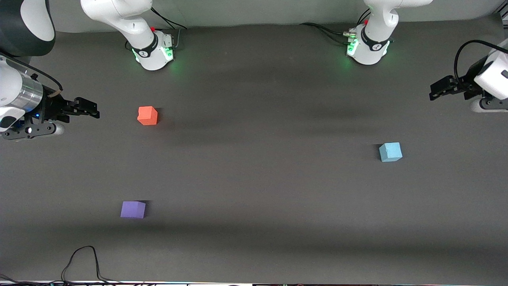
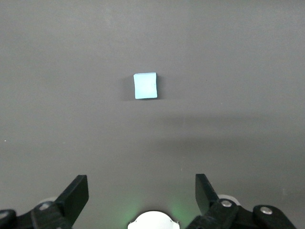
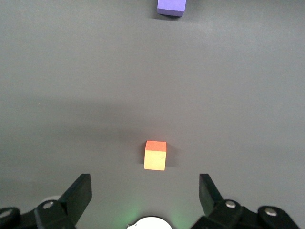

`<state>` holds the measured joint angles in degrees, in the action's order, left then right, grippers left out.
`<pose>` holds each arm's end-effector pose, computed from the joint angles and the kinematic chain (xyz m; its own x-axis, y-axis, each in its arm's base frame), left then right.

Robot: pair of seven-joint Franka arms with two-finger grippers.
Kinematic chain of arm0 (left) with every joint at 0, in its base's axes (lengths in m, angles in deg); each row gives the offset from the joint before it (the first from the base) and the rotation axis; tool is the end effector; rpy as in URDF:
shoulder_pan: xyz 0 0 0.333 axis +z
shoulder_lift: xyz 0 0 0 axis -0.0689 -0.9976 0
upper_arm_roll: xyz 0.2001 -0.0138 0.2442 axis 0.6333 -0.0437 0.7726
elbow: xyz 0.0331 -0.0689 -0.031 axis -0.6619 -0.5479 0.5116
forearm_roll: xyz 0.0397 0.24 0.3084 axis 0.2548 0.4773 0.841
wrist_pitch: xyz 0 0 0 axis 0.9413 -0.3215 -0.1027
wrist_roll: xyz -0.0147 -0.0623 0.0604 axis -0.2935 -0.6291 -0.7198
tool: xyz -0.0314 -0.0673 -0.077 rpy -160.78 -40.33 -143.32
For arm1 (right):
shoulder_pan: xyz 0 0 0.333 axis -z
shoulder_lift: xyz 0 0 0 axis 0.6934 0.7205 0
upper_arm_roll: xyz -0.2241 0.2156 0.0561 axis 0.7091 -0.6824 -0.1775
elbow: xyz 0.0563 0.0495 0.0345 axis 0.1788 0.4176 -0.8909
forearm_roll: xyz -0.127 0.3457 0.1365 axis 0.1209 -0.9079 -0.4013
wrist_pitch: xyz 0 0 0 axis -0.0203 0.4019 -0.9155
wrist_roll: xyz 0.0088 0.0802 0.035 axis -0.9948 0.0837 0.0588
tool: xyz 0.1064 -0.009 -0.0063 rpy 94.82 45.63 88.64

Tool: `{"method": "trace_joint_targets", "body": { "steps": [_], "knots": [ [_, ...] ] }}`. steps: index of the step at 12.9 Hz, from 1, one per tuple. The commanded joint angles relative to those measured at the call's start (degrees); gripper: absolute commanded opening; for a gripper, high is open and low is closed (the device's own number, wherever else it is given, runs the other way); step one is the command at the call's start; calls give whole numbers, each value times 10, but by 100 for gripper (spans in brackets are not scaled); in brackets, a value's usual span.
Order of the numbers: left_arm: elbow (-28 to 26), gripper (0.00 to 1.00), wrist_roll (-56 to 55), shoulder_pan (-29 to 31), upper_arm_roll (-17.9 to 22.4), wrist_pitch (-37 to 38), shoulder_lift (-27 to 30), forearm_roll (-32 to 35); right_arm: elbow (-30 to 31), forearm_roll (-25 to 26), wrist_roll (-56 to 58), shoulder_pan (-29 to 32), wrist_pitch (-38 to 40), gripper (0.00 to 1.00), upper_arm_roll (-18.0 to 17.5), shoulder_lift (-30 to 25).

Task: Place blue block between orange and purple blocks
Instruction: 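Move the left gripper toward the light blue cube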

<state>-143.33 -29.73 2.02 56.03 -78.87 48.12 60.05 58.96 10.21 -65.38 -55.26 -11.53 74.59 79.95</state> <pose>0.4999 0.0049 0.5776 0.9933 0.0062 -0.1150 0.0070 -1.0000 0.0061 0.5444 0.0182 0.5559 0.9824 0.0955 -0.1607 0.0913 -0.9953 -0.0335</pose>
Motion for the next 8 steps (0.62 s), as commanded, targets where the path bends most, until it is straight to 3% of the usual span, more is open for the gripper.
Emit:
{"method": "trace_joint_targets", "body": {
  "steps": [1,5,8],
  "knots": [
    [-36,100,8,-6,6,-46,3,5,0,-7,8,-5,1,100,5,-2],
    [-94,100,8,-4,6,-148,-52,19,-1,-7,9,-4,0,100,6,1],
    [-176,100,8,9,6,-274,-85,22,-1,-7,9,-4,-1,100,6,1]
  ]
}}
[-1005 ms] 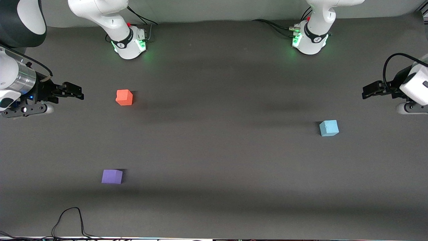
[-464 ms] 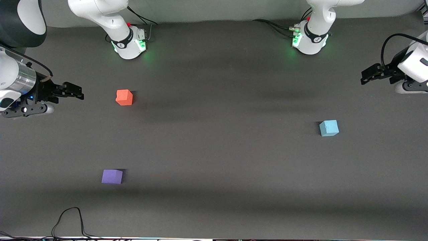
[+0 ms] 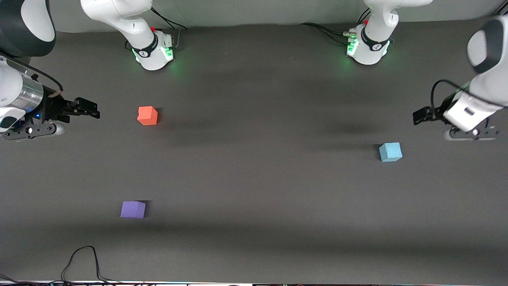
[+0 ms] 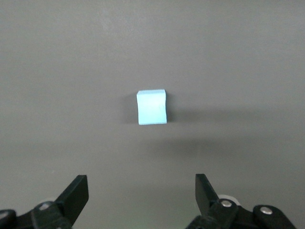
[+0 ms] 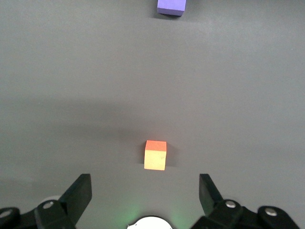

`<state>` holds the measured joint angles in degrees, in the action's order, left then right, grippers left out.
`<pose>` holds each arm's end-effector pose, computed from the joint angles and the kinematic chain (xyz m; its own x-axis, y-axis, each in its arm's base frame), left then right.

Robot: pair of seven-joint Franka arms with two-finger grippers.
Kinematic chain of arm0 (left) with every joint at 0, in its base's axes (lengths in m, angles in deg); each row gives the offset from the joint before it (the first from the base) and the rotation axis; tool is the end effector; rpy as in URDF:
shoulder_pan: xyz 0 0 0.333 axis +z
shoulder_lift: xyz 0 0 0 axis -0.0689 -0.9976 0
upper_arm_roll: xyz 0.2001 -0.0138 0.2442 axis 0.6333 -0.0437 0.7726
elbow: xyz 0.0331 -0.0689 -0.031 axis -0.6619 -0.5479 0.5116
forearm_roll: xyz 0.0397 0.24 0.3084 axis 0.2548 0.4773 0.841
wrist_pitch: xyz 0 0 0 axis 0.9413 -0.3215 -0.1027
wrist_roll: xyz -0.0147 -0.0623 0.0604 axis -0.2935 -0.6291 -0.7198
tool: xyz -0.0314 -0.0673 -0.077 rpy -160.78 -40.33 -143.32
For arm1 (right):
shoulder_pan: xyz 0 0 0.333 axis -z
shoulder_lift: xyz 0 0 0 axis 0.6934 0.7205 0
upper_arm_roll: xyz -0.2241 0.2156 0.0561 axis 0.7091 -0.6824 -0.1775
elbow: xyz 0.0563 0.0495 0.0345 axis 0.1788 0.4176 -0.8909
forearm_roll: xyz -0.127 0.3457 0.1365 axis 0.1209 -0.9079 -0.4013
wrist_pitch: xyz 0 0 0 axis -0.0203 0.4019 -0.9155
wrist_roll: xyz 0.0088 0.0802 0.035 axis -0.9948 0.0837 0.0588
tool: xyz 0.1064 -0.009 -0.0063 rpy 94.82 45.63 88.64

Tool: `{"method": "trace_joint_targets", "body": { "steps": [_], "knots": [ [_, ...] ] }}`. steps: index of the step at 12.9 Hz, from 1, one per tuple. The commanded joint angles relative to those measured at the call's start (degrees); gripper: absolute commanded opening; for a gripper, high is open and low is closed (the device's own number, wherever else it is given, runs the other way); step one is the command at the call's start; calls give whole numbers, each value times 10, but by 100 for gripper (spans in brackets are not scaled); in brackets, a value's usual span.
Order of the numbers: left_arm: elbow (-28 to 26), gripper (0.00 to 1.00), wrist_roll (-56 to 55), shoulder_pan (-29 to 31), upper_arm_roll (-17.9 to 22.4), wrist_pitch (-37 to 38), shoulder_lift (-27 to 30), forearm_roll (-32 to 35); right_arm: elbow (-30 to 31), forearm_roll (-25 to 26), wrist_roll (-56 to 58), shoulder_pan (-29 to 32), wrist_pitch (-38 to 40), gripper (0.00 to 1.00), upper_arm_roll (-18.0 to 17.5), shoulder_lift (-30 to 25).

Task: Place blue block between orange and purple blocks
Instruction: 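Lower the left gripper and grasp the light blue cube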

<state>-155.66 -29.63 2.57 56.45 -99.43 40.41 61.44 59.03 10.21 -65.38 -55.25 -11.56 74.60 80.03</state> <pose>0.5328 0.0146 0.4347 0.9943 0.0137 -0.1060 0.0116 -0.9997 -0.0206 0.5447 0.0180 0.5547 0.9821 0.0951 -0.1628 0.0909 -0.9953 -0.0334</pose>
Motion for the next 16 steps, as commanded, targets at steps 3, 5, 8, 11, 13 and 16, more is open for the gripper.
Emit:
{"method": "trace_joint_targets", "body": {
  "steps": [3,5,8,11,13,16],
  "knots": [
    [-112,100,7,2,1,-214,-63,8,-2,-7,9,-4,-1,100,6,0],
    [-120,100,6,0,1,-274,-110,8,-2,-7,9,-4,-1,100,6,1],
    [-139,100,6,-3,1,-364,-170,8,-2,-7,9,-4,0,100,6,2],
    [-144,100,6,-2,1,-394,-198,8,-2,-7,9,-4,-1,100,6,3],
    [-144,100,6,-1,1,-394,-202,8,-2,-7,9,-4,-1,100,6,3],
    [-144,83,6,1,1,-386,-203,8,-2,-7,10,-4,-2,100,7,4]
  ]
}}
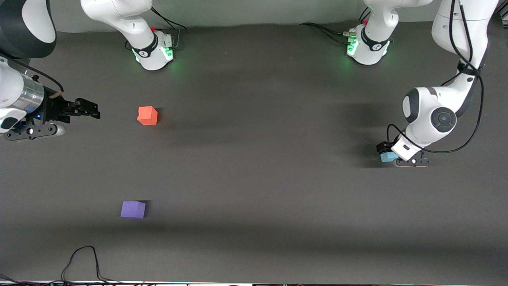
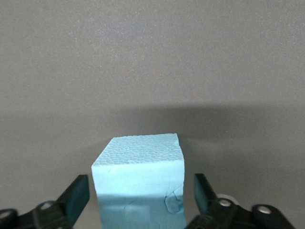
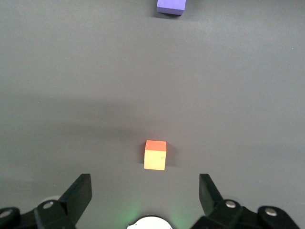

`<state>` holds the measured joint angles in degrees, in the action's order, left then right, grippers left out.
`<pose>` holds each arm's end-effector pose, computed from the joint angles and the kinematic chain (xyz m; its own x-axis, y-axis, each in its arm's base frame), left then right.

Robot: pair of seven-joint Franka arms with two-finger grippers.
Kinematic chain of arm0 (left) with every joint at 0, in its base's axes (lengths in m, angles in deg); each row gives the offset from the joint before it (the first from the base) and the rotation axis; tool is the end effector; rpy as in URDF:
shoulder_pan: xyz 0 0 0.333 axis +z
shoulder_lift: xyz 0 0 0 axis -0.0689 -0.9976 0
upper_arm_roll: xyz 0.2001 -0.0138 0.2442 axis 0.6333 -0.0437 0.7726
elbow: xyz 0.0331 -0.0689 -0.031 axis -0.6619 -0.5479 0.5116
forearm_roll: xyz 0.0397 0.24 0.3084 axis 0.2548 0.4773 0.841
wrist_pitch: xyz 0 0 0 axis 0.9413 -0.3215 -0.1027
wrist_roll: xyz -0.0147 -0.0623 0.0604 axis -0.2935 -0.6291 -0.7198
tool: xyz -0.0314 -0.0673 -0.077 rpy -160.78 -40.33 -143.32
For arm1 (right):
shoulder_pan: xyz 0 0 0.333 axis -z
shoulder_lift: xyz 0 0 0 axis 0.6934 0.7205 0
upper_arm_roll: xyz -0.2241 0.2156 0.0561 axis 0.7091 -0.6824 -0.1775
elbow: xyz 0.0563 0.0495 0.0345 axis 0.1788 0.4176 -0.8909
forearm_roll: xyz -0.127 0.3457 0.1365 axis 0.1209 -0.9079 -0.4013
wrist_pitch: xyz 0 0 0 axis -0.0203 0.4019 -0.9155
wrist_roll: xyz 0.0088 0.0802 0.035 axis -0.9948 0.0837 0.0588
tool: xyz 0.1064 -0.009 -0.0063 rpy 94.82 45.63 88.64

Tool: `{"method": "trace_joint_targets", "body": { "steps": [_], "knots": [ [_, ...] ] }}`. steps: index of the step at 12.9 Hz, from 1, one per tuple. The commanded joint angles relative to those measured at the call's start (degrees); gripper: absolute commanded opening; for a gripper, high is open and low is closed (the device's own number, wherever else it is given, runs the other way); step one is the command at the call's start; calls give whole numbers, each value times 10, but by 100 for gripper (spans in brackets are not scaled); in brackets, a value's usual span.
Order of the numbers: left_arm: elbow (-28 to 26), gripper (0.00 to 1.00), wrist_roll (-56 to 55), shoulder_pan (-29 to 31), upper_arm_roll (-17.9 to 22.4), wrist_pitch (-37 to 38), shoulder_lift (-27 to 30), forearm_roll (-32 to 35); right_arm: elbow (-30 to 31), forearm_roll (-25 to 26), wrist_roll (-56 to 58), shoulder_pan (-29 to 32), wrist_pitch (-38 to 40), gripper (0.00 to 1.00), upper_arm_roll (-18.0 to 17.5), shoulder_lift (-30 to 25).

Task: Place blue block between orange and purple blocks
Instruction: 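Lower the left gripper and grasp the light blue cube, then carry the blue cube with the left gripper toward the table middle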

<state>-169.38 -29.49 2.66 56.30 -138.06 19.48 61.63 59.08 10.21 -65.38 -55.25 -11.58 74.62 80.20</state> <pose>0.5248 0.0122 0.1938 0.9993 -0.0069 -0.0369 -0.0079 -0.9996 -0.0284 0.5453 0.0180 0.5527 0.9815 0.0947 -0.1662 0.0904 -0.9954 -0.0331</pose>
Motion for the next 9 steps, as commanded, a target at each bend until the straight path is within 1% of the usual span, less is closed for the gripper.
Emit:
{"method": "trace_joint_targets", "body": {
  "steps": [1,2,3,4,6,7,9],
  "knots": [
    [-6,65,5,1,2,0,5,6,-2,-7,9,-4,-2,100,7,3],
    [-6,52,5,1,2,1,4,6,-2,-7,9,-3,-2,100,7,3],
    [-6,44,5,1,2,1,4,6,-2,-7,9,-4,-2,100,7,2],
    [-5,41,4,1,2,2,4,6,-2,-7,9,-4,-2,100,7,2],
    [11,41,4,3,3,14,16,6,-2,-7,9,-4,-2,100,7,2],
    [38,41,6,3,3,72,34,6,-2,-7,9,-4,-2,100,8,3],
    [137,41,9,3,3,240,58,5,-2,-7,9,-4,-2,100,7,3]
  ]
}}
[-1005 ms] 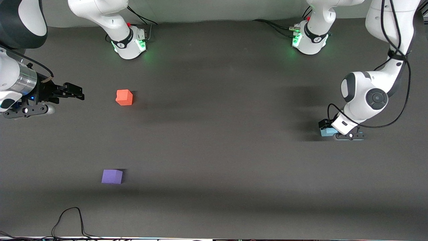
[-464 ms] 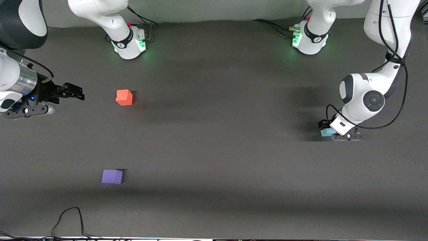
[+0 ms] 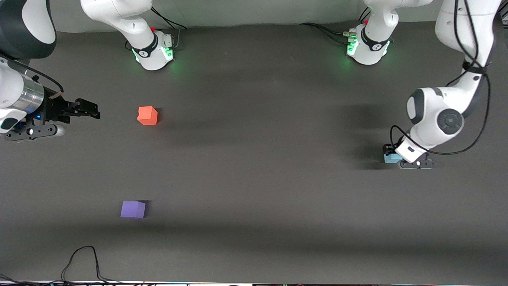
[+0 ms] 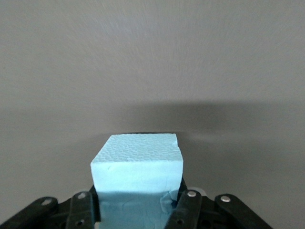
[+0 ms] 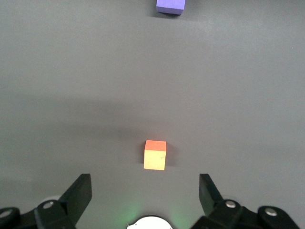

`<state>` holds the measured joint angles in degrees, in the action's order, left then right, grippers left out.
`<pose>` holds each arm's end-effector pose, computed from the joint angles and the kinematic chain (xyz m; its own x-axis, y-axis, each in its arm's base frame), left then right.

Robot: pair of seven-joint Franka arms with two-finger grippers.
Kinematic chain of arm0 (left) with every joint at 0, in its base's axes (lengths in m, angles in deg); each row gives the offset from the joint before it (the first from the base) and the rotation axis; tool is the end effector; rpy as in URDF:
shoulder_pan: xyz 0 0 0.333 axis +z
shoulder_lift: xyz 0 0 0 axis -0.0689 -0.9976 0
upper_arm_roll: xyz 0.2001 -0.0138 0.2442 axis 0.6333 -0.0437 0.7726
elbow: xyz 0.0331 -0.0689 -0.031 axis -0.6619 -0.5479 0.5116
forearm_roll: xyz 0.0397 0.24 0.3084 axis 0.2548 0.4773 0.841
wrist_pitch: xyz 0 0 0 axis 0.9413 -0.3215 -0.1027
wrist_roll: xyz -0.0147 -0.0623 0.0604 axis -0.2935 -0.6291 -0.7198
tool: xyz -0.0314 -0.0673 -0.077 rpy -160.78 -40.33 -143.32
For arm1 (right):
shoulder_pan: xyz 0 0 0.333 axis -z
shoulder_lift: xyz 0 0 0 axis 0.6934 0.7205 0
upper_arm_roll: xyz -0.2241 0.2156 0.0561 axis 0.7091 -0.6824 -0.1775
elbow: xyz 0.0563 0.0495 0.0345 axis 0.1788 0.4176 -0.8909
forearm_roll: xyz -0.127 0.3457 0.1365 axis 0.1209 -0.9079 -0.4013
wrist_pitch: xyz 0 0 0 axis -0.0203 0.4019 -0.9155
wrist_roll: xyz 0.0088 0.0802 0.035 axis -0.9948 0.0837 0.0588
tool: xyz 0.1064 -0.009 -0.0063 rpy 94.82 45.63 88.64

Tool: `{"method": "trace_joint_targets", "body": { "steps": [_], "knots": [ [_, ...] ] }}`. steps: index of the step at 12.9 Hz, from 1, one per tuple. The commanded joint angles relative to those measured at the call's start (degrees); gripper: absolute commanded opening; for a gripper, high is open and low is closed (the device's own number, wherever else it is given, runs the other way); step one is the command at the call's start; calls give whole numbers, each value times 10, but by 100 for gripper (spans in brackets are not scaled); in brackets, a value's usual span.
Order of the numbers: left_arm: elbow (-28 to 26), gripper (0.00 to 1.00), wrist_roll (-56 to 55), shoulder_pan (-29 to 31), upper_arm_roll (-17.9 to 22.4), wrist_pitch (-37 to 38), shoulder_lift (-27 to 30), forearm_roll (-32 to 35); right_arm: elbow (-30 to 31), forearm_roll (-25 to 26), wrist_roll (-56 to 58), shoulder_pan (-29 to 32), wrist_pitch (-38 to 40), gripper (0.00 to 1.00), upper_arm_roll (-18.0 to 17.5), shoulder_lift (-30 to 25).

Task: Place blue block between orange and purple blocks
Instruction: 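Carry the blue cube with the left gripper toward the table middle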

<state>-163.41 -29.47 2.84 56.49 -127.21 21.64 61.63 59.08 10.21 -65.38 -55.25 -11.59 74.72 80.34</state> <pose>0.5487 0.0165 0.2359 0.9964 0.0033 -0.0843 0.0007 -0.9995 -0.0309 0.5458 0.0171 0.5514 0.9813 0.0929 -0.1684 0.0886 -0.9955 -0.0328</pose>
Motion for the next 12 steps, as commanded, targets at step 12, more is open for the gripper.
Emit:
{"method": "trace_joint_targets", "body": {
  "steps": [12],
  "knots": [
    [420,41,-462,-220,-103,403,-37,1,12,-7,9,-12,-5,100,6,1]
  ]
}}
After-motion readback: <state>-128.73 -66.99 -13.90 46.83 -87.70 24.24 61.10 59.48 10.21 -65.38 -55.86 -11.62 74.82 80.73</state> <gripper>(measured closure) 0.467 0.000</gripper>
